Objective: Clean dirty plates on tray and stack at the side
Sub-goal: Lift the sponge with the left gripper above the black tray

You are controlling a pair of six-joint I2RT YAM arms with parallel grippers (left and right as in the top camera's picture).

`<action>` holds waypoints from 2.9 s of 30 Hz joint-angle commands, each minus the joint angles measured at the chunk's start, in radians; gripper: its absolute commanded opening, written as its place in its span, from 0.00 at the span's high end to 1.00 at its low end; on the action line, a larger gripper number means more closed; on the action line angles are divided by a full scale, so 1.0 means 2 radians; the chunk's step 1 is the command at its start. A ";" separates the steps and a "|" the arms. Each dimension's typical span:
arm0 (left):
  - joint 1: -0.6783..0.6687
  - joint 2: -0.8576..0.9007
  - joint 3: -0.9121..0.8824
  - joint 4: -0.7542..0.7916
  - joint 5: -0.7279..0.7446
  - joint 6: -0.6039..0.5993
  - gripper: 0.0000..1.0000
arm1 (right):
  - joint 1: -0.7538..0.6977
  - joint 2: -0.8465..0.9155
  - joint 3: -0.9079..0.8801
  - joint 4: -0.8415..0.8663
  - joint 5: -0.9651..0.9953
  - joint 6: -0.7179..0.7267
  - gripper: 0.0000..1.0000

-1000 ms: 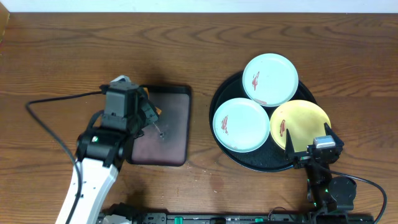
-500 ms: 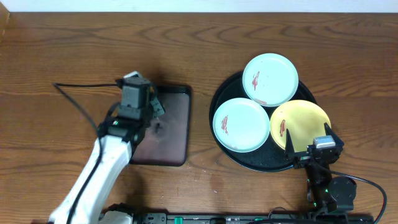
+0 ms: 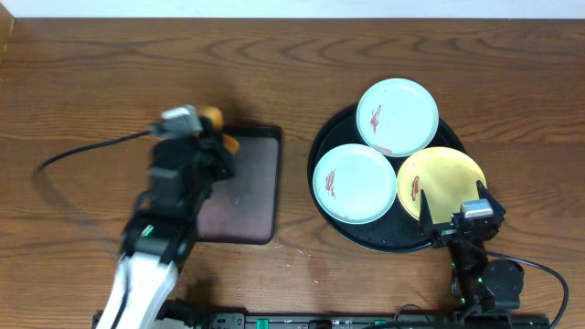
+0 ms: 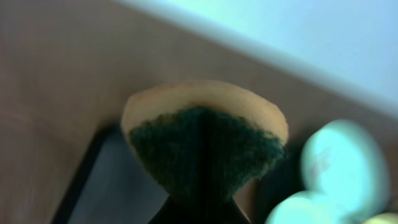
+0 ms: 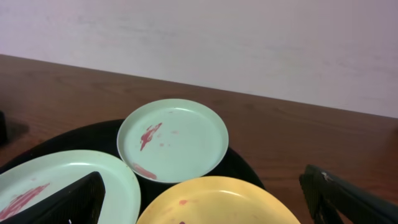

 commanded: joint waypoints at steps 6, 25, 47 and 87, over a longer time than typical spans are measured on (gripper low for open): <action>0.001 0.017 0.020 0.010 0.039 0.083 0.93 | 0.003 -0.003 -0.001 -0.002 0.001 -0.006 0.01; 0.001 0.049 0.001 0.033 0.104 0.100 0.93 | 0.003 -0.003 -0.001 -0.002 0.001 -0.006 0.01; 0.001 -0.056 0.091 -0.053 0.072 0.106 0.93 | 0.003 -0.003 -0.001 -0.002 0.001 -0.006 0.01; -0.019 -0.030 0.191 -0.209 -0.006 0.115 0.93 | 0.003 -0.002 -0.001 -0.002 0.001 -0.006 0.01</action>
